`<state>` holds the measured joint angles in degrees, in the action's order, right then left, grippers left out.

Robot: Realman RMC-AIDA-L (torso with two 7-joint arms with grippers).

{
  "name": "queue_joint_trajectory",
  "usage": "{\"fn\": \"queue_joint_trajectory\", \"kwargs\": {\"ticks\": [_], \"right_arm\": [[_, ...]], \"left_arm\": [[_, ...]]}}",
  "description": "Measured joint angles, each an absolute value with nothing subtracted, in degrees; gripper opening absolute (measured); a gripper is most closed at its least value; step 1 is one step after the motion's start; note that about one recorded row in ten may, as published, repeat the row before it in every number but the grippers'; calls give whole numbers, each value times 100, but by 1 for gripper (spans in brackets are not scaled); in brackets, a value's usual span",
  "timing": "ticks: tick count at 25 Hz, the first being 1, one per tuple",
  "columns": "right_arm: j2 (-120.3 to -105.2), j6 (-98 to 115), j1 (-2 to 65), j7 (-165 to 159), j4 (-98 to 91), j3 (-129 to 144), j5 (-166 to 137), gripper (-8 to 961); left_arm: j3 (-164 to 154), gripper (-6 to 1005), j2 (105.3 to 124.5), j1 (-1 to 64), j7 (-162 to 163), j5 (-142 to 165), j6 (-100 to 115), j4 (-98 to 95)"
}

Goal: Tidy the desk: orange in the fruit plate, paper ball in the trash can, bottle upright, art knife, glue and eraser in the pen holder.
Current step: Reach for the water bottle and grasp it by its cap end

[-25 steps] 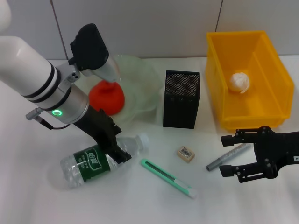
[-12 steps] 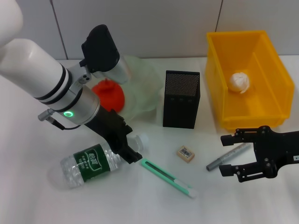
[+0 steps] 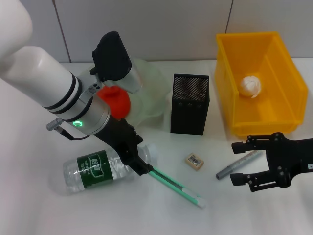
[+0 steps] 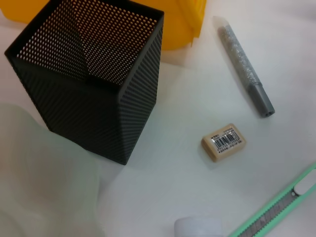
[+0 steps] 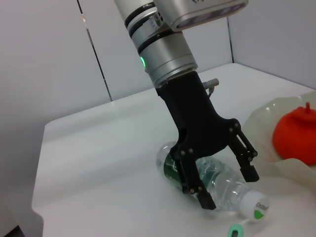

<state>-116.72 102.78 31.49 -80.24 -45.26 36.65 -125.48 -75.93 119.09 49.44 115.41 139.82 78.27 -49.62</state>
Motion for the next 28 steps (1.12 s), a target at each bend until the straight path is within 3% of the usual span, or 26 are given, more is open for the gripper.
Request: {"fn": "queue_joint_trajectory", "kwargs": {"ticks": [28], "right_arm": [[-11654,10273,3174,-8024,-4526,3613,-12535,835]], "left_arm": [[-8043,787,11910,4924,11237,13548,7648,-4776]]}}
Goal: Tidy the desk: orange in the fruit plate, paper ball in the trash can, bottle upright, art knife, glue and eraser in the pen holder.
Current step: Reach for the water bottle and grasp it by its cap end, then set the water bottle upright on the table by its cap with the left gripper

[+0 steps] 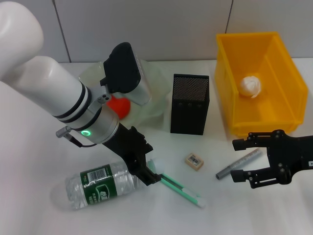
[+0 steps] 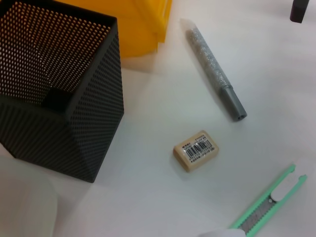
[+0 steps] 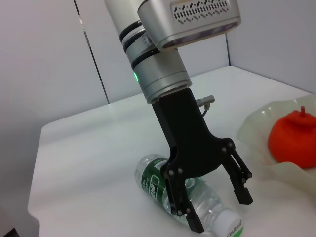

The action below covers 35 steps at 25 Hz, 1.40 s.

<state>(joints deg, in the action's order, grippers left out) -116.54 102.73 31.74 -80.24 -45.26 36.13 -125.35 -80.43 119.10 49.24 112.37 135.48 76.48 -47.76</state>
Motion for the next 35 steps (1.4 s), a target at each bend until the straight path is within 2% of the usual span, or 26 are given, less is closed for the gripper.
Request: {"fn": "queue_joint_trajectory", "kwargs": {"ticks": [16,21,27,35], "right_arm": [[-11637,10266,3200,-8024,-4526,3603,-12533,835],[-11630,10265,3226,-8024,-4526,3603,-12533,834],[-11618,10265,3239,-8025,-4526,3603,-12533,834],[-11618,10265,3244,-8049,-4526,3604,-12533,834]], "left_arm": [[-8416,784,11918,4930,11284,13512,7308,-4762],[-8429,592,11918,4948,11298,13547,7303,-4781],[-8180,433,11887,4785,11314,13452,7465,-5201],[-7211,434,11848,4518,11160,13279,8133,-5741]]}}
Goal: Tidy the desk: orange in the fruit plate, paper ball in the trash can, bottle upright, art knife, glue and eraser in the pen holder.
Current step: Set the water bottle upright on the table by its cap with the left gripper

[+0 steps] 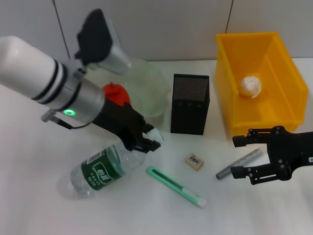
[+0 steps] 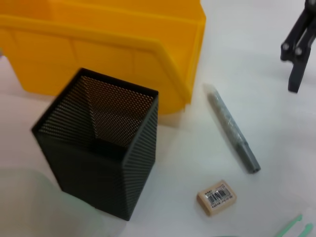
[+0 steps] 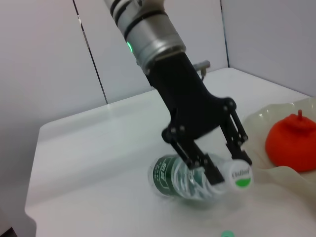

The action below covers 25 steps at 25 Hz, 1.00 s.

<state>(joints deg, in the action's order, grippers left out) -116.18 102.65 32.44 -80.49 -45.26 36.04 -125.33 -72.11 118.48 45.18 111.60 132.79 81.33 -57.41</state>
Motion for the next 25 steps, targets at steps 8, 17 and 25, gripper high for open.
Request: {"fn": "queue_joint_trajectory", "kwargs": {"ticks": [8,17,25], "right_arm": [[-11619,10266,3252,-8060,-4526,3603,-12533,835],[-11619,10266,3252,-8067,-4526,3604,-12533,835],[-11619,10266,3252,-8078,-4526,3598,-12533,834]], "left_arm": [[-6432,432,11828,4404,10963,13263,8635,-5944],[-5742,430,11793,4344,10708,13258,9124,-6029],[-5378,428,11729,4218,10632,13218,9451,-6291]]}}
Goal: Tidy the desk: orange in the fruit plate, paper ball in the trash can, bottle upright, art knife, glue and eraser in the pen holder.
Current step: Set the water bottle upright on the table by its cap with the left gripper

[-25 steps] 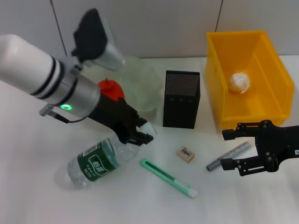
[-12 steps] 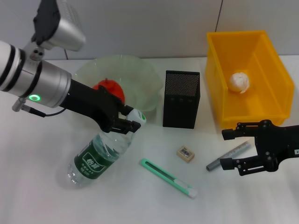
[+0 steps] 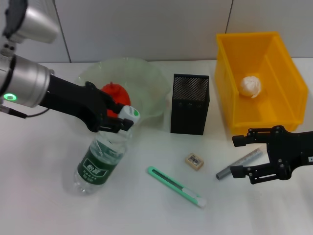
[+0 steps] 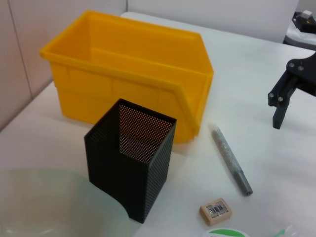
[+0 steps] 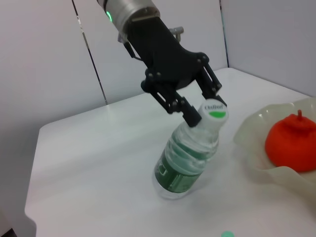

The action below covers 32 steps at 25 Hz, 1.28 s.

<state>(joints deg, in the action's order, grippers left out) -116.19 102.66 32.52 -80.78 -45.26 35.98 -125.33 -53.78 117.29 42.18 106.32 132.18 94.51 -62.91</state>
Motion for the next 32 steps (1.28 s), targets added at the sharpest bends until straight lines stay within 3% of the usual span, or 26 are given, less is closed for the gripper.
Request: {"fn": "queue_joint_trajectory", "kwargs": {"ticks": [27,32], "right_arm": [[-11610,10132,3358,-8163,-4456,3595,-12524,834],[-11610,10131,3383,-8188,-4455,3595,-12524,834]], "left_arm": [[-4796,423,11430,3806,10493,12693,9907,-6713],[-4781,321,11390,3740,10427,12589,9881,-6703]]}}
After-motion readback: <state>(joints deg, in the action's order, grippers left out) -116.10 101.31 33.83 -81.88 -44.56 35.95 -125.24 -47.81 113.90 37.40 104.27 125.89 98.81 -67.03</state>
